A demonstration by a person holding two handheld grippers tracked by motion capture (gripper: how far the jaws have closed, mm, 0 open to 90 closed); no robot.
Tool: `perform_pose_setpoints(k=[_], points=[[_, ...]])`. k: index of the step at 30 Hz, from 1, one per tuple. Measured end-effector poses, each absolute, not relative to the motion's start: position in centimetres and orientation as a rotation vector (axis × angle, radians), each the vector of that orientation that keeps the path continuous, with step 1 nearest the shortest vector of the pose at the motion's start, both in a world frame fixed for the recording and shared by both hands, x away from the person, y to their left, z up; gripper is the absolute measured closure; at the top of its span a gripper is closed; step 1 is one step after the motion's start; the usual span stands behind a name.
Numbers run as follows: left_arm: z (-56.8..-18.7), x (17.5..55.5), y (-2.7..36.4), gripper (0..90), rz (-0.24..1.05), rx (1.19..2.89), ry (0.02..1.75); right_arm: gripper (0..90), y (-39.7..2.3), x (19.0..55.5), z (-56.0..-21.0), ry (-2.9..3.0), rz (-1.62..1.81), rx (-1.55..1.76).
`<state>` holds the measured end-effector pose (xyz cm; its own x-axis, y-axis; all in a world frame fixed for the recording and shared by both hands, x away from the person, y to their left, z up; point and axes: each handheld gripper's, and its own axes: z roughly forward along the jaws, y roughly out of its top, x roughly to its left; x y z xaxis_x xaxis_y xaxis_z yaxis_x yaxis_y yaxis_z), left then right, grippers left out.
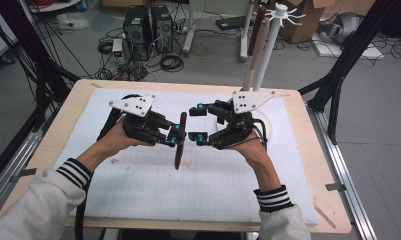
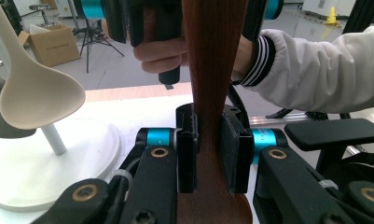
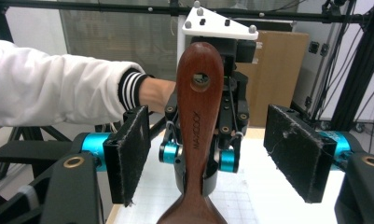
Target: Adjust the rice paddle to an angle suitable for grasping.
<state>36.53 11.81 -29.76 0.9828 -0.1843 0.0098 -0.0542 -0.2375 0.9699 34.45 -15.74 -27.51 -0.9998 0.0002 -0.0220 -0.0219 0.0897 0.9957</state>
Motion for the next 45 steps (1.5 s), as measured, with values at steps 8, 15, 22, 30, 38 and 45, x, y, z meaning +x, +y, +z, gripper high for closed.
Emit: perform_pose_setpoints(k=[8,15,22,30,38,45], points=[[-29.7,36.4,11.7,77.7,-0.118,1.812,-0.181,39.4,-15.2,34.4,-27.4,2.301,2.125,-0.036],[-29.7,36.4,11.6,77.7,-0.109,1.804,-0.184,40.9,-14.8,34.4,-27.5,2.302,2.136,-0.055],[-29.7,36.4,11.6,77.7,-0.095,1.801,-0.186,46.9,-14.5,34.4,-27.5,2.286,2.150,-0.044],[-29.6,36.4,11.5,77.7,-0.078,1.791,-0.179,49.9,-14.3,34.4,-27.7,2.266,2.165,-0.026],[-29.5,36.4,11.6,77.7,-0.063,1.782,-0.171,55.4,-14.2,34.3,-27.6,2.232,2.175,-0.009],[-29.5,36.5,11.6,77.7,-0.052,1.781,-0.172,58.2,-14.2,34.2,-27.6,2.227,2.178,-0.002]])
